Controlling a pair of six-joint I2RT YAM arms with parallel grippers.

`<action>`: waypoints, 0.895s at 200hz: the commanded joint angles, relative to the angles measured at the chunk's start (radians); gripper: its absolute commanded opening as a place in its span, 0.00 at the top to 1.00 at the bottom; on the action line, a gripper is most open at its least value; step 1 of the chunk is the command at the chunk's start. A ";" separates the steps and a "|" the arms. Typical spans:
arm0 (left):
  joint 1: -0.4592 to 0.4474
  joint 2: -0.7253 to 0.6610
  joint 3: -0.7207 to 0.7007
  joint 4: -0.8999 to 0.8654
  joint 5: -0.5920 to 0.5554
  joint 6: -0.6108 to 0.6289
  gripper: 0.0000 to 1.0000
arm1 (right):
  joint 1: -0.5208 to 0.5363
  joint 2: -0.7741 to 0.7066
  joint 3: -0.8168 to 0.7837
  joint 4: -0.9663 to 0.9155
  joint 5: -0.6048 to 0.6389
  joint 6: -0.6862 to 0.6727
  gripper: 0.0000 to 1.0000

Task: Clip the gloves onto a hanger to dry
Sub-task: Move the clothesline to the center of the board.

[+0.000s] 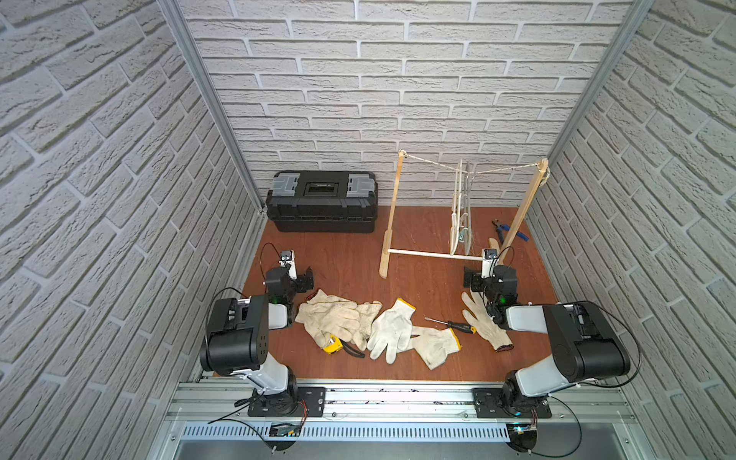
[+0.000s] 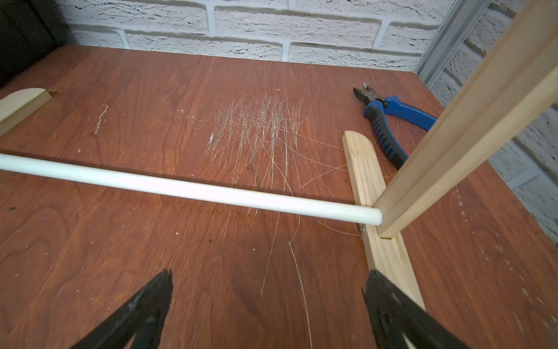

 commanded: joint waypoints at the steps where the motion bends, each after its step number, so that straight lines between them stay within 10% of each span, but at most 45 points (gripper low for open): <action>1: 0.006 -0.014 0.010 0.049 0.012 -0.007 0.02 | 0.001 -0.019 0.001 0.054 -0.002 -0.007 0.01; 129: 0.007 -0.019 0.005 0.056 0.016 -0.006 0.02 | -0.005 -0.025 0.001 0.052 -0.024 -0.004 0.01; 179: -0.038 -0.303 -0.024 -0.181 -0.056 -0.043 0.02 | 0.003 -0.302 0.032 -0.245 -0.117 -0.010 0.01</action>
